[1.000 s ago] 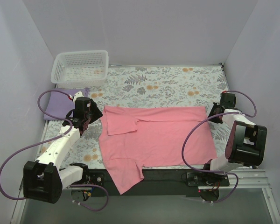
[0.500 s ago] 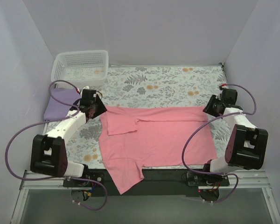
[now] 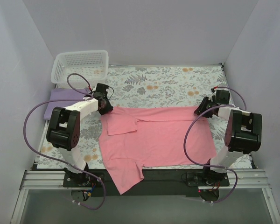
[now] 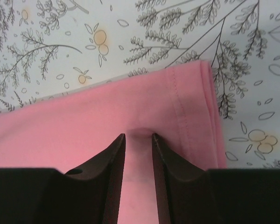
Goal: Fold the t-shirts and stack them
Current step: Fold the tshirt
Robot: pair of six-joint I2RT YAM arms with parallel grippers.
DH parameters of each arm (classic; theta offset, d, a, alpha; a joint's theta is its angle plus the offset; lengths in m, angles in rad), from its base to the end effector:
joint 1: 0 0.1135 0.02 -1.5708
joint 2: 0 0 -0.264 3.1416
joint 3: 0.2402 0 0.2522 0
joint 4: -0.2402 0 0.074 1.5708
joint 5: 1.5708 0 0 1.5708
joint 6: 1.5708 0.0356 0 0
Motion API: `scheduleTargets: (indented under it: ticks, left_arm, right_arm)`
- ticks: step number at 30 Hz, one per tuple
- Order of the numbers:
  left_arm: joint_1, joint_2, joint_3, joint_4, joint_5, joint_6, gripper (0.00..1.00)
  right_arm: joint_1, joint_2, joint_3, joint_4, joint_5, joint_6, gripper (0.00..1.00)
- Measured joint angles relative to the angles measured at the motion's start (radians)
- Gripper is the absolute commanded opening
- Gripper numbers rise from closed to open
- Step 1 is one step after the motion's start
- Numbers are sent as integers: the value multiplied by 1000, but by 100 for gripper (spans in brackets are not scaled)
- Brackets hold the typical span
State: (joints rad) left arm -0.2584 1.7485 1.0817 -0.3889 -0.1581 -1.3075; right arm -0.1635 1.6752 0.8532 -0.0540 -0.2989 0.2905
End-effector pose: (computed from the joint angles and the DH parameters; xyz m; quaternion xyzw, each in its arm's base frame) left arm 0.3398 -0.0840 0.1740 -0.5002 0.8243 -0.1250 0.2338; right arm 0.3247 -0.0429 0.1545 0.1599 0.9173 0.1611 0.3271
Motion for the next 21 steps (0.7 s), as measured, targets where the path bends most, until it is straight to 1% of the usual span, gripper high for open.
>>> scheduleTargets:
  ticks: [2, 8, 14, 18, 19, 21]
  left_arm:
    - [0, 61, 28, -15, -20, -3, 25]
    - [2, 206, 216, -49, -64, -14, 25]
    - [2, 402, 496, -94, -103, -16, 25]
    - [2, 492, 635, -103, -116, -14, 36]
    - [2, 505, 655, -98, -115, -12, 41]
    - [0, 513, 670, -95, -113, -6, 43]
  right_arm:
    - [0, 19, 16, 19, 2, 7, 36]
    - [-5, 113, 106, 62, 7, 29, 37]
    - [-20, 223, 235, 84, 8, 49, 37]
    - [-25, 314, 355, 87, 8, 50, 38]
    - [-25, 328, 375, 87, 8, 49, 38]
    - [-25, 338, 395, 82, 8, 45, 40]
